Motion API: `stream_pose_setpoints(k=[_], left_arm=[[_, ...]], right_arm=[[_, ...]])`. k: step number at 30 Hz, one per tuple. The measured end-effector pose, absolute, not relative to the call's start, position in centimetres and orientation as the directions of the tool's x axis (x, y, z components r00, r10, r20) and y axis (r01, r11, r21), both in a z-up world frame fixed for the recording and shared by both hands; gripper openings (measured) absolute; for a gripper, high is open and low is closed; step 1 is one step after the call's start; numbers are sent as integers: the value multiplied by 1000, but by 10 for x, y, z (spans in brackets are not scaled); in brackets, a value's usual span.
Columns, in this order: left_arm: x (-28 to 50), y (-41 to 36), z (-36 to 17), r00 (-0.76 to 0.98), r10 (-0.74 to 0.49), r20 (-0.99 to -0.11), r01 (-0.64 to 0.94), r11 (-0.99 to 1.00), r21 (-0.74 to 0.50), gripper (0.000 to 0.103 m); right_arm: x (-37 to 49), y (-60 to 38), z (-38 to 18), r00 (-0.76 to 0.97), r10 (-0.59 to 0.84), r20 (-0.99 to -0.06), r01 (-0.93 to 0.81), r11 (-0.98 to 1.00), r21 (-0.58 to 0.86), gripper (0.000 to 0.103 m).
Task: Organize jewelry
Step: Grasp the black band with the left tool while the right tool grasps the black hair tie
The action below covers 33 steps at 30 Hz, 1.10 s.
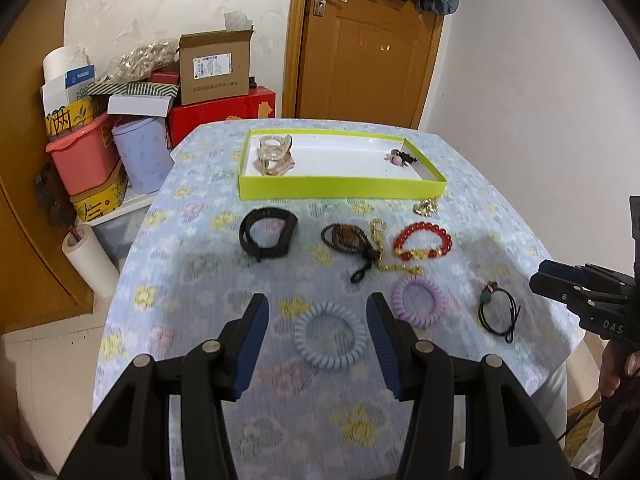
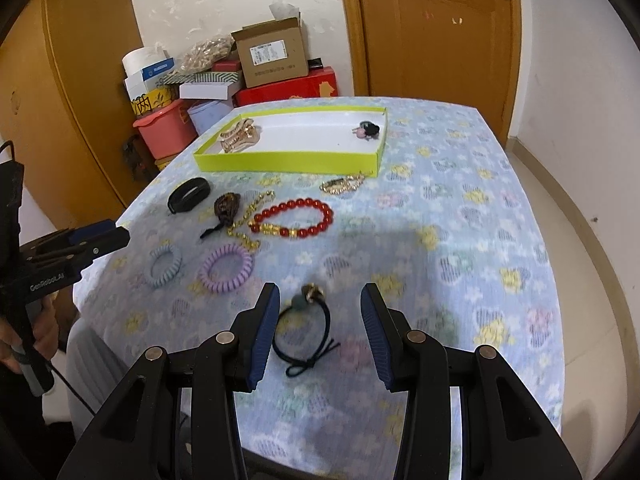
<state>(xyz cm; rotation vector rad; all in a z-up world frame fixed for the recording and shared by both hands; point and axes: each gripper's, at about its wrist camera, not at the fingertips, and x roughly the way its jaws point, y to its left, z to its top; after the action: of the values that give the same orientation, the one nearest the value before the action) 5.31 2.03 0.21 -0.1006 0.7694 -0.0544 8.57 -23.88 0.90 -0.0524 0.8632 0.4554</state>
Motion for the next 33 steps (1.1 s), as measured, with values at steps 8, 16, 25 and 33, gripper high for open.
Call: stream_pose_setpoints(k=[8,16,25,33], left_arm=[[47,19,-9,697,-95,-711,8,992,-124,53],[48,14,-15,690,-107,-716,20,991,-130,53],[55,15,-20,684,-106,-722,10,991,-136,53],[86,29,-22,685,-64,-725,-24,994,-110,53]], right_arm=[[80,-245,0,547,364,-754,-399,905,147,43],[85,-244,-11,525,357,-773,-393,907,152,43],[98,-234,-26,499,355,-791,-407,902,147,43],[112,-219,-34,489,359,-795,-436,890,133,43]])
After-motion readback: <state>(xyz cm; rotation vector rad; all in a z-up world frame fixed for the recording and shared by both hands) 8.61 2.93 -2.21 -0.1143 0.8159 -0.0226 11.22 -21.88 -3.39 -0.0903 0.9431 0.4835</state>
